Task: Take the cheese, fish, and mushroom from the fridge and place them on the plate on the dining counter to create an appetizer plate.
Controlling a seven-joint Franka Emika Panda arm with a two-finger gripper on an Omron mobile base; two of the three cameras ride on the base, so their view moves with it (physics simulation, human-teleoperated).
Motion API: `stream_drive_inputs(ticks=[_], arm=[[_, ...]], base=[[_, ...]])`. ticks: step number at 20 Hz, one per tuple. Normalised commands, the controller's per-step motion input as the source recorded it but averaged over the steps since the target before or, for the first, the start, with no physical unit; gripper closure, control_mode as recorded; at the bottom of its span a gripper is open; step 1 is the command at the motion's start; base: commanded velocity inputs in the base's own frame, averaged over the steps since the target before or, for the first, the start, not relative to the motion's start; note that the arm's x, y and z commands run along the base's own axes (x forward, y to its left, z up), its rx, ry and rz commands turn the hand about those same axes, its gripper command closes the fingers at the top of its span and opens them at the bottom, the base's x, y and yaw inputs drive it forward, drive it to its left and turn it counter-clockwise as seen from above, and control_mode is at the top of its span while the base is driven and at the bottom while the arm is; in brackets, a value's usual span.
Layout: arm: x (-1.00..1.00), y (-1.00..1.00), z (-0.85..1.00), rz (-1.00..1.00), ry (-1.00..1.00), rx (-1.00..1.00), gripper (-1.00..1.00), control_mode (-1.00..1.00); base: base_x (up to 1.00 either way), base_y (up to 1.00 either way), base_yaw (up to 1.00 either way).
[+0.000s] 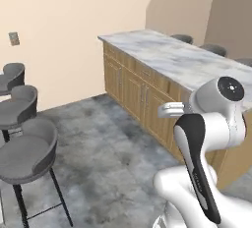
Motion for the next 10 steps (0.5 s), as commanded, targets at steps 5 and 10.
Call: stream_drive_inputs(ticks=[5, 10], arm=[[0.00, 0.00, 0.00, 0.00, 0.00, 0.00, 1.00, 1.00], [0.00, 0.00, 0.00, 0.00, 0.00, 0.00, 1.00, 1.00]], base=[[1.00, -0.46, 0.58], [1.00, -0.46, 0.57]])
